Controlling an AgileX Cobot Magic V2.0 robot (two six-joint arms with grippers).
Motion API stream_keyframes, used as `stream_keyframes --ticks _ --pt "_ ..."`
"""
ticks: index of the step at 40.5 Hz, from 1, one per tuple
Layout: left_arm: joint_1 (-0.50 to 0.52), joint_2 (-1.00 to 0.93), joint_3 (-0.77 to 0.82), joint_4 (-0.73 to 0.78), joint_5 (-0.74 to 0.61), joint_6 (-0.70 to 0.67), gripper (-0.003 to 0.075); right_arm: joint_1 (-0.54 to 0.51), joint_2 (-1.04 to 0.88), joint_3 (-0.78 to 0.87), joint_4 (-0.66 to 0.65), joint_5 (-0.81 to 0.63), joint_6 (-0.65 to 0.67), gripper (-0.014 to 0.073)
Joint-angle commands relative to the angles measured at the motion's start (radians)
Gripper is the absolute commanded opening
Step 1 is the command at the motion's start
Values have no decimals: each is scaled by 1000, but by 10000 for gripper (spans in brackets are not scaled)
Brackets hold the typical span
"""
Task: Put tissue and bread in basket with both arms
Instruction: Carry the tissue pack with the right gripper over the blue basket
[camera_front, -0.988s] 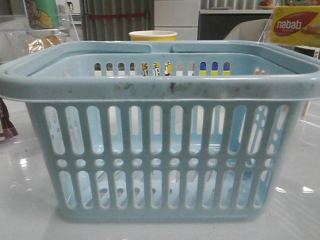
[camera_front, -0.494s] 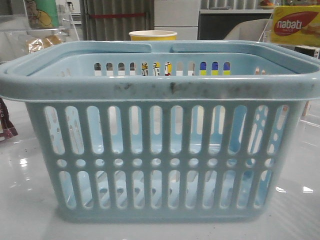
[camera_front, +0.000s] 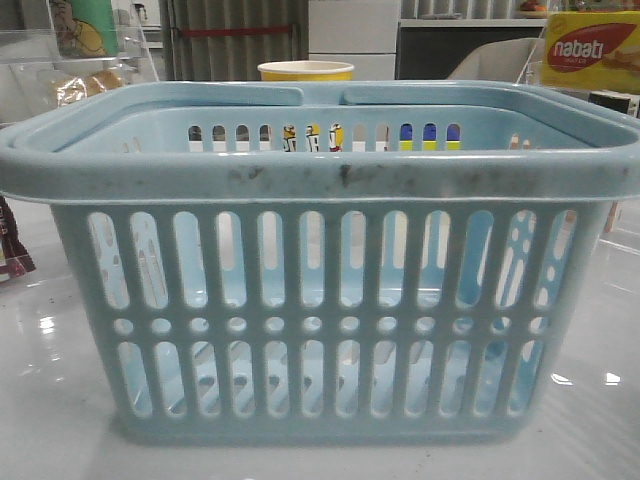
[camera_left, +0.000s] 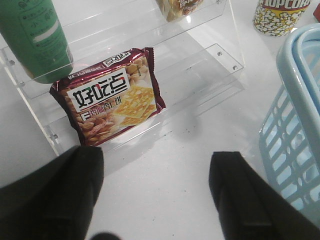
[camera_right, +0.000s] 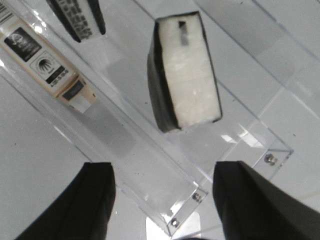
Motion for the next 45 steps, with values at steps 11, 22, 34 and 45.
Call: stream_keyframes --ticks 11,22,34,45 --pt "-3 6 -29 0 -64 0 506 -14 -6 -35 -1 -192 1 529" --pt "-3 6 -29 -10 -64 0 506 -14 9 -39 0 -262 1 163" --pt "-3 6 -29 -10 -66 0 506 -12 -170 -48 20 -178 1 151" --pt "-3 6 -29 -10 -70 0 506 76 -436 20 75 -149 -9 151"
